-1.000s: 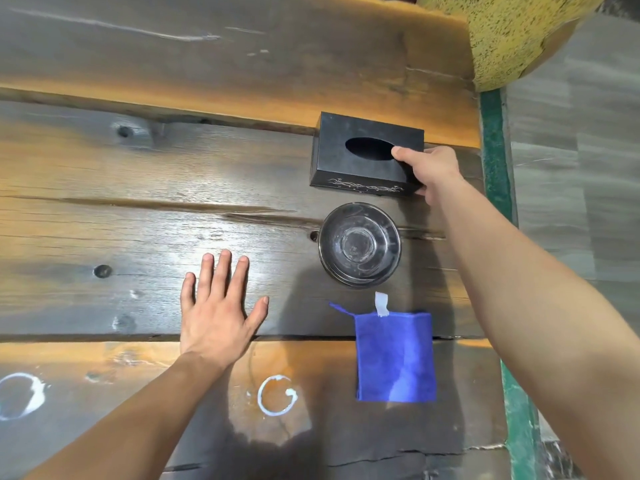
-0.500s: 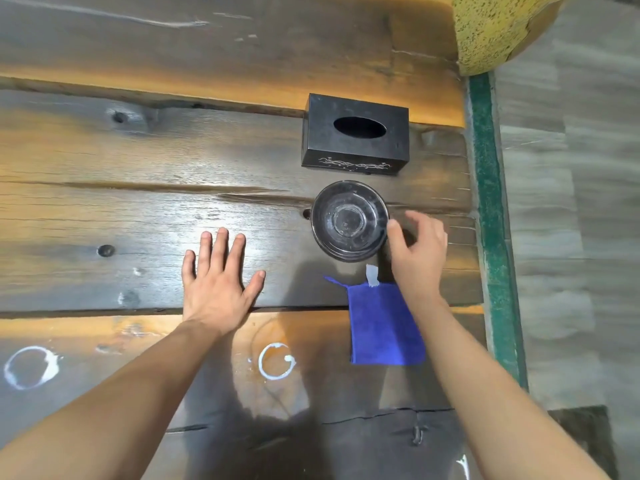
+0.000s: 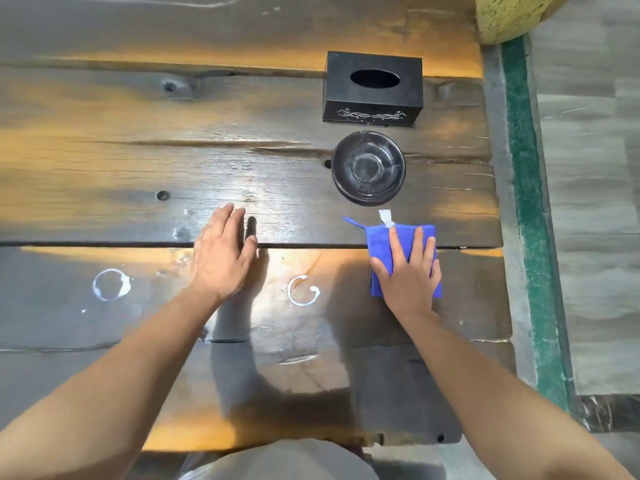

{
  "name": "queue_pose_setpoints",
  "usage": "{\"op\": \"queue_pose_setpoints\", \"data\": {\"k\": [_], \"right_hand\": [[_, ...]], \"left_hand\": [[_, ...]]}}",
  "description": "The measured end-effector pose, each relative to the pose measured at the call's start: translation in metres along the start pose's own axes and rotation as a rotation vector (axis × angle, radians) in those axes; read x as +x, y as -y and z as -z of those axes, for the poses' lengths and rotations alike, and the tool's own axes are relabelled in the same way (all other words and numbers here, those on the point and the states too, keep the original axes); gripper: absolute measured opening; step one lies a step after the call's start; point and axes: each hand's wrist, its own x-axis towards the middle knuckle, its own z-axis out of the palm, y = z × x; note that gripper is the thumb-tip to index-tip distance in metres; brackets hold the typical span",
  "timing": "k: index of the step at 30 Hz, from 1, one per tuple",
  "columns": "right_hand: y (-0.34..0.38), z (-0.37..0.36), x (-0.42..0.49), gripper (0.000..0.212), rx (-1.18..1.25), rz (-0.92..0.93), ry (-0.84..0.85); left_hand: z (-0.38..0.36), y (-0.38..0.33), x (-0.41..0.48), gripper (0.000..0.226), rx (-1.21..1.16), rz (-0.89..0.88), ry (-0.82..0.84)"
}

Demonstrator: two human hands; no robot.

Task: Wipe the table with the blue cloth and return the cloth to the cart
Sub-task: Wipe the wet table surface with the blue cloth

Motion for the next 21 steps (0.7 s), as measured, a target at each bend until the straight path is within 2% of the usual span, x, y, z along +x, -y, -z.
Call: {"op": "queue_pose_setpoints", "data": {"k": [5, 10, 16, 21], "right_hand": [[0.002, -0.004, -0.006, 0.064, 0.052, 0.009, -0.053], [0.02, -0.015, -0.018, 0.063, 0.053, 0.036, -0.072], [0.069, -0.035, -0.041, 0.061, 0.009, 0.139, -0.09], [0.13, -0.055, -0.069, 0.056, -0.075, 0.264, -0.206]], "left_hand": [[-0.009, 0.043, -0.103, 0.052, -0.021, 0.163, -0.064], [-0.018, 0.095, -0.174, 0.065, 0.041, 0.25, -0.071], [-0.019, 0.166, -0.186, 0.078, 0.168, 0.408, -0.032], [-0.028, 0.196, -0.185, 0.079, 0.222, 0.331, -0.013]]}}
